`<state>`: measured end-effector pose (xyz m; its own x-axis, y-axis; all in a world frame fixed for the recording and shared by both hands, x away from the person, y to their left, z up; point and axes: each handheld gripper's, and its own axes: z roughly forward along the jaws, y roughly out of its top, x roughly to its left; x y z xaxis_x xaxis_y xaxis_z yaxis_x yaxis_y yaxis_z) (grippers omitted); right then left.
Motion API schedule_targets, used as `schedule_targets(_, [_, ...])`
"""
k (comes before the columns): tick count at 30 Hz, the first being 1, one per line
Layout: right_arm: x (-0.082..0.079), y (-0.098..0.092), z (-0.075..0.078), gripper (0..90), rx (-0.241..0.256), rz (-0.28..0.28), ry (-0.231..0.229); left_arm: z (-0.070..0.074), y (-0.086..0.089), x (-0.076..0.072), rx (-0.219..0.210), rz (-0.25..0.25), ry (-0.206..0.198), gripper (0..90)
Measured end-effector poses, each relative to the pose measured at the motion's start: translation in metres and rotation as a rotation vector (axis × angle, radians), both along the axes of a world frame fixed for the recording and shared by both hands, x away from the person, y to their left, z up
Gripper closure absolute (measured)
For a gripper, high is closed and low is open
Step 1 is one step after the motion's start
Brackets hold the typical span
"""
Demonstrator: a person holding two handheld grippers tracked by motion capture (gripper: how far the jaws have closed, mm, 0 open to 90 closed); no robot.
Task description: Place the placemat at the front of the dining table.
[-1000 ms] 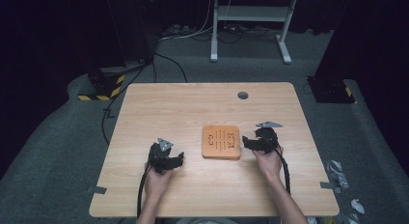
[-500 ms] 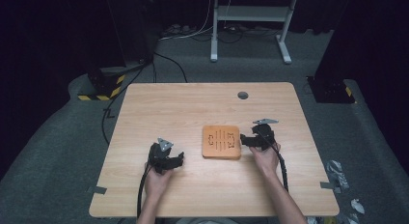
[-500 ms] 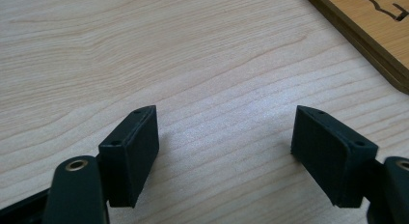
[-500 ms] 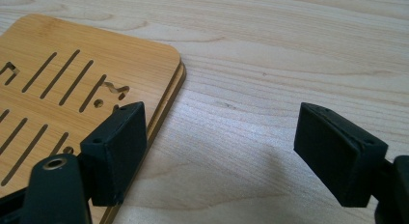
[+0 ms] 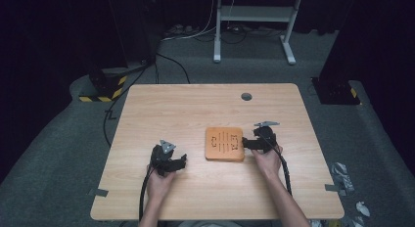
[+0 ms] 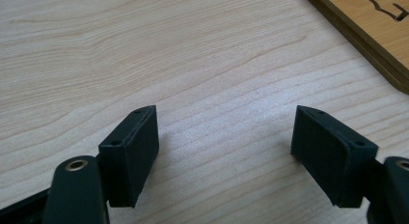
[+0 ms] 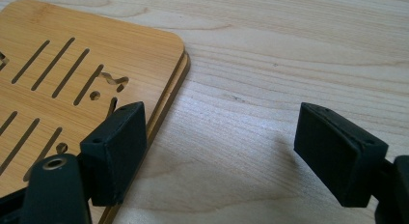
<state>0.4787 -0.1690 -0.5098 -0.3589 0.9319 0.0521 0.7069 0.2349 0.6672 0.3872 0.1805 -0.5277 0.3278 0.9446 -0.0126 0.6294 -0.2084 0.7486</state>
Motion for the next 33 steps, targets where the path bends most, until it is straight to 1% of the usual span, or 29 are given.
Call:
schedule_targets(17, [0.0,0.002,-0.001,19.1,0.003,0.007,-0.001,0.0,0.0,0.0,0.0,0.0,0.0,25.0])
schedule_targets(28, [-0.001,0.008,-0.001,19.1,0.006,0.018,0.002,0.0,0.0,0.0,0.0,0.0,0.0,25.0])
schedule_targets(31, [-0.001,0.009,-0.001,19.1,-0.003,0.03,-0.009,0.0,0.0,0.0,0.0,0.0,0.0,25.0])
schedule_targets(33, [-0.002,0.011,-0.001,19.1,0.003,0.031,-0.003,0.0,0.0,0.0,0.005,-0.004,-0.001,25.0])
